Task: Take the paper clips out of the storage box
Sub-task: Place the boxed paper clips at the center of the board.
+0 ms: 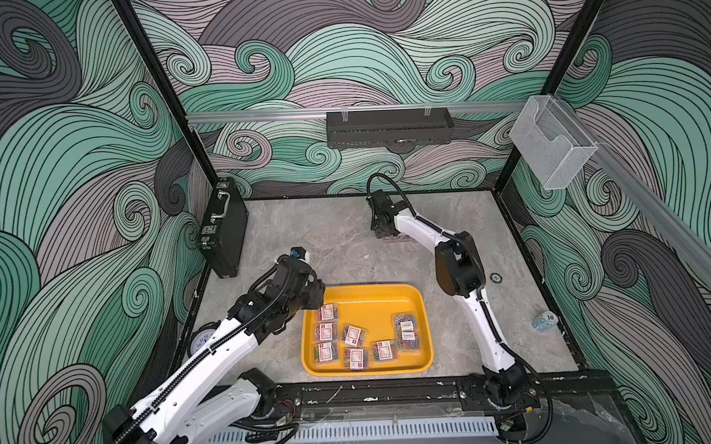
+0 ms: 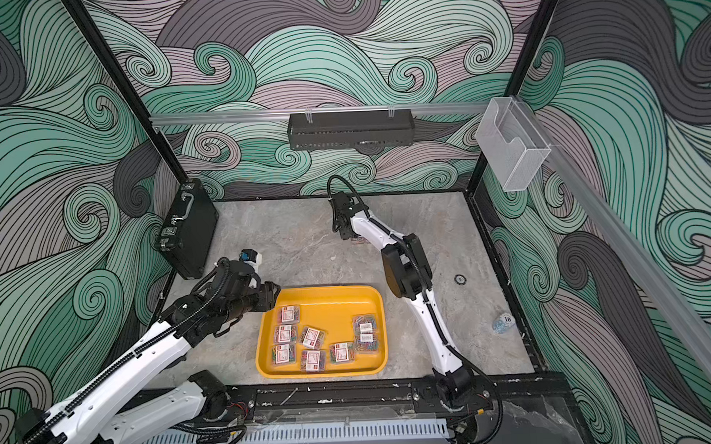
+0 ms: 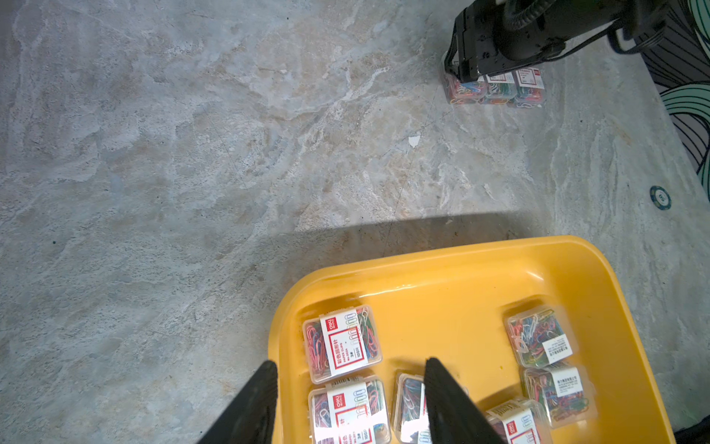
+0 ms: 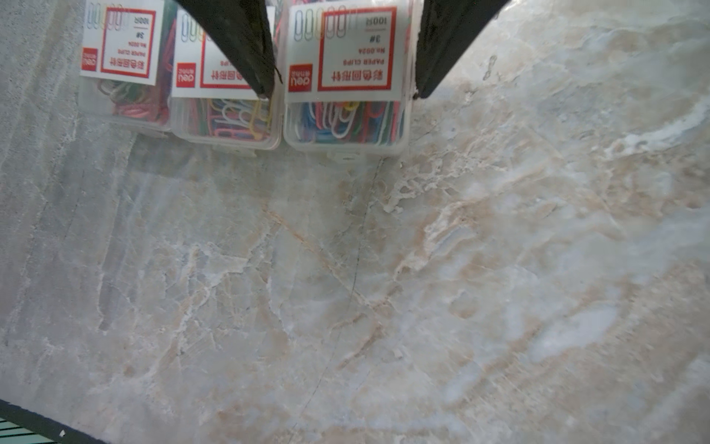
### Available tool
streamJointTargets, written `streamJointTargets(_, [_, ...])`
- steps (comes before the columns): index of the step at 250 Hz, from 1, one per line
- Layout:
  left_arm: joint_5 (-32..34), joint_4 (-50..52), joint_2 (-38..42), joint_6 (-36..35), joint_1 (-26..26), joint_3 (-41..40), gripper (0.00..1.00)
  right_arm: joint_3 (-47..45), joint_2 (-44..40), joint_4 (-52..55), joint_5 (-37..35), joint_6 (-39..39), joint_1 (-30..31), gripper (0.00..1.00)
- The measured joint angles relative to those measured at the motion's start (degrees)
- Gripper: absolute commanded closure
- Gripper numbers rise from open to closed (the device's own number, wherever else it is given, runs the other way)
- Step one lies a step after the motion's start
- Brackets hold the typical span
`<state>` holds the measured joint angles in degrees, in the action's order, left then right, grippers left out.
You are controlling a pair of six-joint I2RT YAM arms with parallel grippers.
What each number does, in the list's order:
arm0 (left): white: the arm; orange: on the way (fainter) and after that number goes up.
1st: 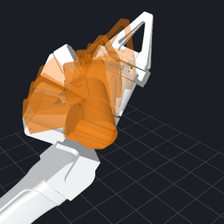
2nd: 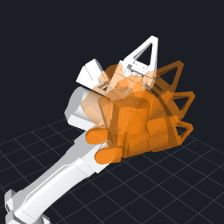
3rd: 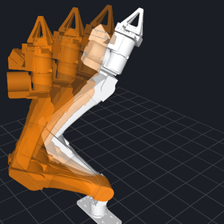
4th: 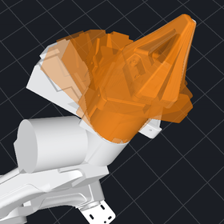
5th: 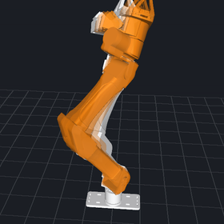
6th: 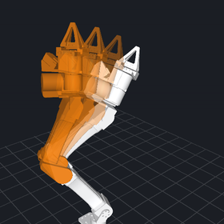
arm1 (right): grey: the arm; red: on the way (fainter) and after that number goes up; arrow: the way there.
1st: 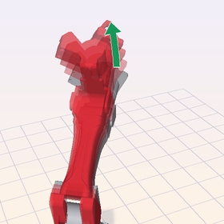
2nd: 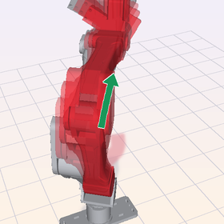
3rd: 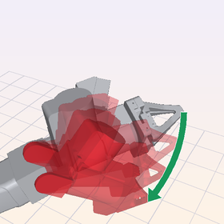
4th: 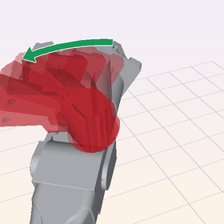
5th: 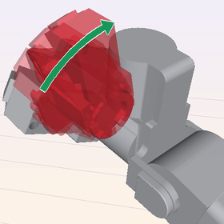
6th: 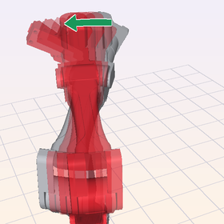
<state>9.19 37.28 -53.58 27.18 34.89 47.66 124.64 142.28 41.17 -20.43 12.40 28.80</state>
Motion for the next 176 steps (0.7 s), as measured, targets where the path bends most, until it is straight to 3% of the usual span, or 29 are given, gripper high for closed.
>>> streamJointTargets(90, [-1.92, 0.02, -0.33, 0.31, 0.00, 0.00, 0.40, -3.21, -4.81, 0.20, 0.81, 0.02, -0.04, 0.41])
streamJointTargets(176, [-2.93, 0.39, -0.76, 4.76, 1.86, -2.19, 0.40, -24.26, -22.21, -3.87, 4.37, -0.96, -0.04, 0.41])
